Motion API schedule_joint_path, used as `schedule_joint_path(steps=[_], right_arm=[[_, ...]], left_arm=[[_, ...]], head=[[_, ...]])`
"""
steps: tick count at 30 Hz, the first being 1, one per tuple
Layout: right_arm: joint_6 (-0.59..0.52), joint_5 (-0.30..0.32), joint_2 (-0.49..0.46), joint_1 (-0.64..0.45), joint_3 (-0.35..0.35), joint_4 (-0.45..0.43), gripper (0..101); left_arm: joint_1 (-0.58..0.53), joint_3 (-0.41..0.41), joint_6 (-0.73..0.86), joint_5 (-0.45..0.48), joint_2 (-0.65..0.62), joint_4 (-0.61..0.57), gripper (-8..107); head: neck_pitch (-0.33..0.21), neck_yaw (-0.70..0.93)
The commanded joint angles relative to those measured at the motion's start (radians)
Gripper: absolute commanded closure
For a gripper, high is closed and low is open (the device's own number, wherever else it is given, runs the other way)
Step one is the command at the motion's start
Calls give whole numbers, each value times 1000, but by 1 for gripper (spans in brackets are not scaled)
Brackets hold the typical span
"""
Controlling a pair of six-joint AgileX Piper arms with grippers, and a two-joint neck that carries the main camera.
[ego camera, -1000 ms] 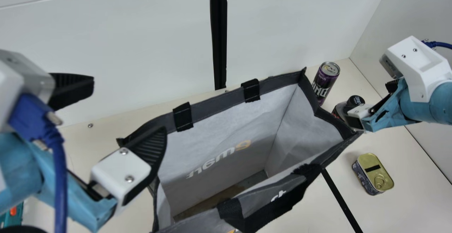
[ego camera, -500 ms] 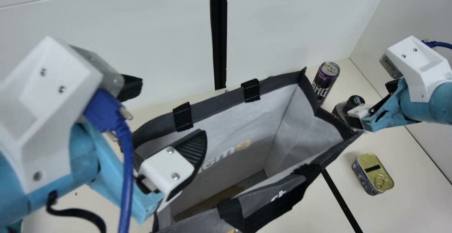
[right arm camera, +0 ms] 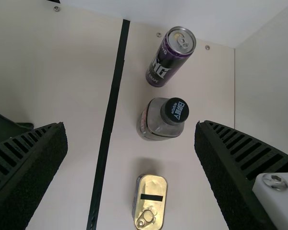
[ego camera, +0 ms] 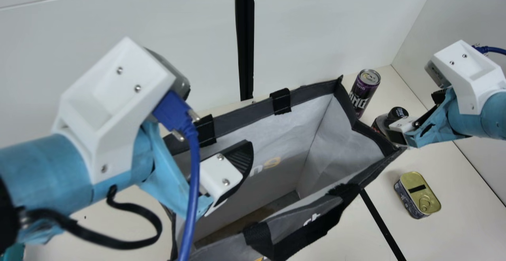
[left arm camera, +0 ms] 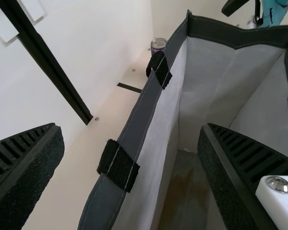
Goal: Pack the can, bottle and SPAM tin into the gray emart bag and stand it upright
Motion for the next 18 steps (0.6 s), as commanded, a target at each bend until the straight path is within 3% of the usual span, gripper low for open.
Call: schedule_joint_path(steps=[1, 18], right_arm=[[0, 0, 0, 0, 0, 0, 6], [0, 0, 0, 0, 0, 0, 6]], left_arm=[[2, -8, 8, 0, 12, -4, 9], [10, -46, 50, 0, 114, -34, 9]], head=[[-23, -2], [-23, -2]])
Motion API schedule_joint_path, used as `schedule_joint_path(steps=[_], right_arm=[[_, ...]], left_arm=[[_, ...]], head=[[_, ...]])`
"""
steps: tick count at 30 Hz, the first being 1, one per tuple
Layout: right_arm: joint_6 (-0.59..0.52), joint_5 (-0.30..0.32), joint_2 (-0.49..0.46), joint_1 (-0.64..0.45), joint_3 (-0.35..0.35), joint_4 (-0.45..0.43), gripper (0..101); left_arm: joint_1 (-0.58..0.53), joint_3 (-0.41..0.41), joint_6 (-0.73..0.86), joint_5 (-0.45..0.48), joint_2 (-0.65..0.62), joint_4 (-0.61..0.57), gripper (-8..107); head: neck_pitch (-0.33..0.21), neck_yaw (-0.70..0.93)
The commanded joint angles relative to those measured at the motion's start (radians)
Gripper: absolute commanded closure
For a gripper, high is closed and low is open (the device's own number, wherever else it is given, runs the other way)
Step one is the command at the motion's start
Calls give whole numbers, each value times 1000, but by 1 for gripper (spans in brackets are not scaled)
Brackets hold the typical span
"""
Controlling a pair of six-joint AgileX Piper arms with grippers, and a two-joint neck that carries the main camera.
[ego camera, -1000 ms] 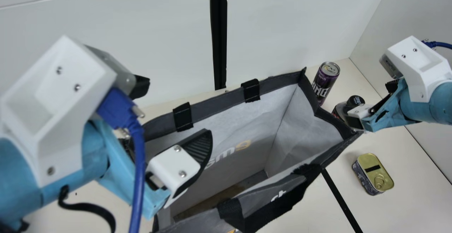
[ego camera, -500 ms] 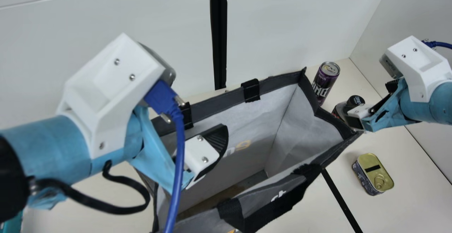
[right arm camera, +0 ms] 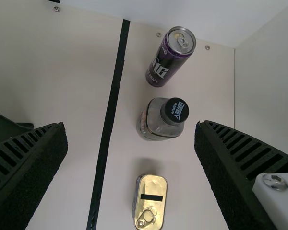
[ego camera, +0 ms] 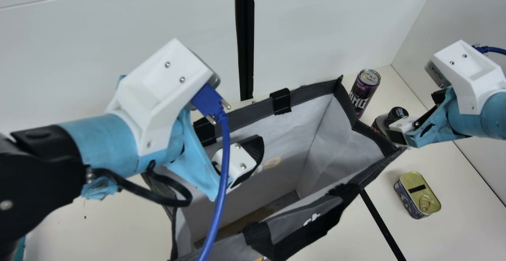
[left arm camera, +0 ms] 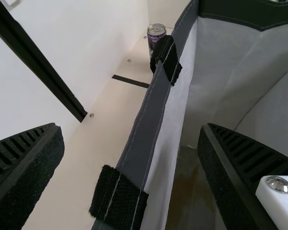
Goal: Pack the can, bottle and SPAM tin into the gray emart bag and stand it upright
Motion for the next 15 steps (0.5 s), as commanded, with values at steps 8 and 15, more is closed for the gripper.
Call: schedule_joint_path(steps=[8, 15], right_arm=[[0, 0, 0, 0, 0, 0, 6], [0, 0, 0, 0, 0, 0, 6]], left_arm=[[8, 32, 13, 0, 31, -62, 9], [8, 44, 17, 0, 52, -95, 16]], head=[[-23, -2], [-23, -2]])
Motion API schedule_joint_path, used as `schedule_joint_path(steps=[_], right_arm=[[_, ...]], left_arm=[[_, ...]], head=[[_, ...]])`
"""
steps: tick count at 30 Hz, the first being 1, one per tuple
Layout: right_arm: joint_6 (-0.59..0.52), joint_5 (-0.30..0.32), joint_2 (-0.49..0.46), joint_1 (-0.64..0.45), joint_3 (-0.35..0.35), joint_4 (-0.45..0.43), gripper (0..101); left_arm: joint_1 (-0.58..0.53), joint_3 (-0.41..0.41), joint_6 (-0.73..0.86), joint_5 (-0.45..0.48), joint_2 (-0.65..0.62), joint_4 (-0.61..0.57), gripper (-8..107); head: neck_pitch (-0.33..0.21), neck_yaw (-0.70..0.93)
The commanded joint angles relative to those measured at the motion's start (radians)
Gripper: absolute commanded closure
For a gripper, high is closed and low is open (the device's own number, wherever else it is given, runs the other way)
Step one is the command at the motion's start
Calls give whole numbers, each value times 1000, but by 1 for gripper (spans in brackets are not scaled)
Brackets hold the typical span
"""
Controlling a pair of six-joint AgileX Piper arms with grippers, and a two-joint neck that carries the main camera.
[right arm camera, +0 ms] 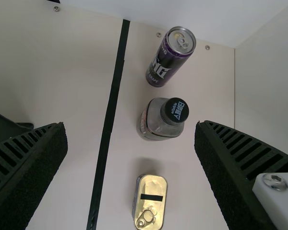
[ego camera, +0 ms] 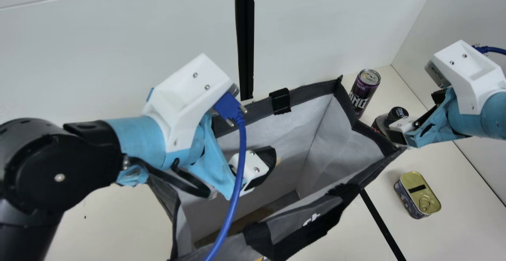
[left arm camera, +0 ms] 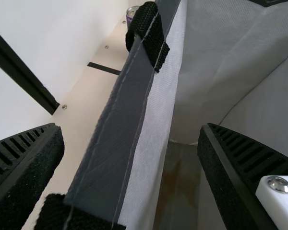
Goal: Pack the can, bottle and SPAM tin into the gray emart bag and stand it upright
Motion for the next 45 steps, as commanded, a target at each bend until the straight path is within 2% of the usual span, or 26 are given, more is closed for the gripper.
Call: schedule_joint_path(steps=[1, 7, 14, 30, 45], right_arm=[[0, 0, 0, 0, 0, 0, 6], [0, 0, 0, 0, 0, 0, 6], [0, 0, 0, 0, 0, 0, 6], [0, 0, 0, 0, 0, 0, 6], [0, 0, 0, 0, 0, 0, 6]], left_arm=[[-2, 1, 2, 2, 3, -6, 22], [-1, 2, -1, 2, 11, -10, 62], [1, 8, -27, 2, -2, 47, 107], [35, 64, -147, 2, -76, 241, 107], [131, 135, -316, 2, -198, 381, 107]], head=[[-23, -1], [-23, -1], [-23, -1], [-23, -1], [-23, -1]])
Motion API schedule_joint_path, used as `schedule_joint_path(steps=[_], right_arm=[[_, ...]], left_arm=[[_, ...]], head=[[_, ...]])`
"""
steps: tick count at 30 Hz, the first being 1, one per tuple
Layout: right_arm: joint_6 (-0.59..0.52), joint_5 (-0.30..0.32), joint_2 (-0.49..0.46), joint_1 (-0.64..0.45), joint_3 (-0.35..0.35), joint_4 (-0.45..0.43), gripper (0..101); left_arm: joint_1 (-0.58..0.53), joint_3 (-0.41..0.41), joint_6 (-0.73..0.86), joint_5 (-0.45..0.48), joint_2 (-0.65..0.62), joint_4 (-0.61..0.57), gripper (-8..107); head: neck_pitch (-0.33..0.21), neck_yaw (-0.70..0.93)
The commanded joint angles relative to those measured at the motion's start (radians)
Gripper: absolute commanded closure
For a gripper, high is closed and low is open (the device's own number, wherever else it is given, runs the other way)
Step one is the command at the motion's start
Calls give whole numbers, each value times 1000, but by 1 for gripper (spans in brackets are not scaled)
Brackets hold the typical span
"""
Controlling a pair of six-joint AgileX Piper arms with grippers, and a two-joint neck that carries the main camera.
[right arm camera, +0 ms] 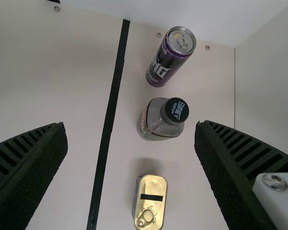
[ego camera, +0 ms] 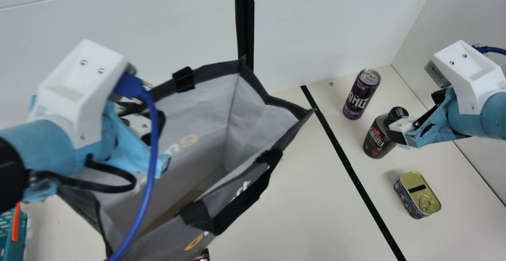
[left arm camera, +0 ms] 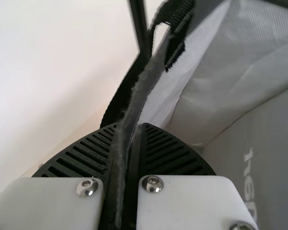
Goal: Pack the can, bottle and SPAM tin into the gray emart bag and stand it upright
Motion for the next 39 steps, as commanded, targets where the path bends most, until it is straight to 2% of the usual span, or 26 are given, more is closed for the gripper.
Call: schedule_joint_path(steps=[1, 11, 20, 29, 39], right_arm=[[0, 0, 0, 0, 0, 0, 6], [0, 0, 0, 0, 0, 0, 6], [0, 0, 0, 0, 0, 0, 6], [0, 0, 0, 0, 0, 0, 6], [0, 0, 0, 0, 0, 0, 6]], left_arm=[[15, 4, -29, -1, -14, 26, 107], [70, 20, -132, -1, -87, 230, 107], [43, 47, -214, -1, -138, 450, 107], [-26, 240, -347, -54, -208, 600, 107], [-97, 443, -493, -85, -261, 667, 107]], head=[[-23, -1], [-23, -1], [-23, -1], [-23, -1], [-23, -1]])
